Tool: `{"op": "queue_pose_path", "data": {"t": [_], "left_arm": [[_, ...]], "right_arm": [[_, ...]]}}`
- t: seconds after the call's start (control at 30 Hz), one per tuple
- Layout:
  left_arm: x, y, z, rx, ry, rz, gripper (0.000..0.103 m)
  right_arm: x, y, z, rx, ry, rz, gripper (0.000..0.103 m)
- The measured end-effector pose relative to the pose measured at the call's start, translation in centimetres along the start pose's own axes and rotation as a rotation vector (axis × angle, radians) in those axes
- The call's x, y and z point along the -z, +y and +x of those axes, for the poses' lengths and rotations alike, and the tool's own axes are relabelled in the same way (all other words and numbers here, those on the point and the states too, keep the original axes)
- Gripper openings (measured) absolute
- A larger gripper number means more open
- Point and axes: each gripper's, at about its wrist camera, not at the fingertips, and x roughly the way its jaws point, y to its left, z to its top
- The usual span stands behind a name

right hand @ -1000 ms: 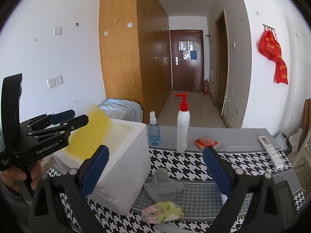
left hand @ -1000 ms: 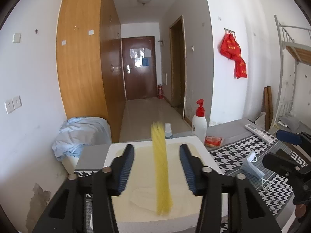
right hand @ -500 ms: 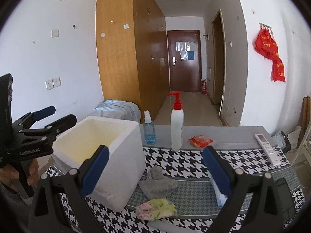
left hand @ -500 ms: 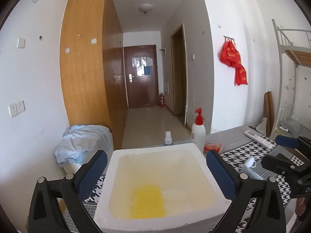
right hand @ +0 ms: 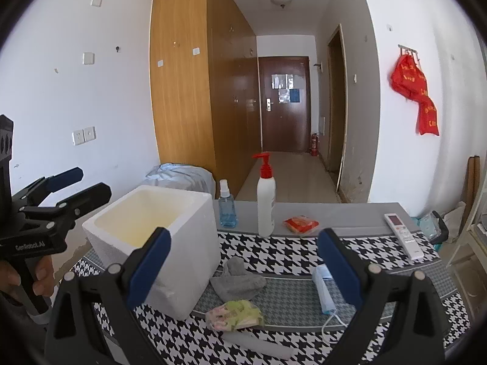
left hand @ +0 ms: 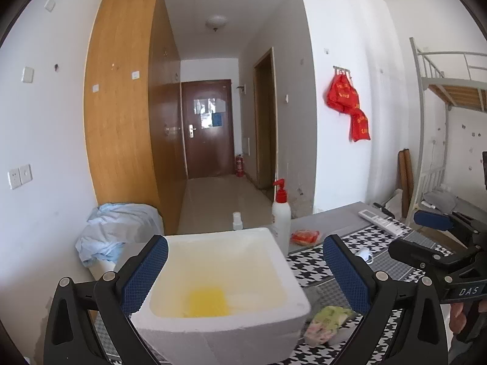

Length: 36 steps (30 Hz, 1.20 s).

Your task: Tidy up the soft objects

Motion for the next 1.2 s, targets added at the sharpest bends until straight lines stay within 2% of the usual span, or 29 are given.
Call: {"op": "queue_pose_path", "data": {"t": [0.5, 1.2], "left_arm": [[0.2, -2.0, -2.1, 0.059, -0.013, -0.009, 0.102], [2.1, -5.3, -2.6, 0.147, 0.007, -0.017, 0.102]], "right_arm": [[0.9, -0.7, -3.7, 0.038, -0.03, -0.006, 0.099], [2.8, -3.1, -5.6, 0.093, -0.027, 0.012, 0.099]]}}
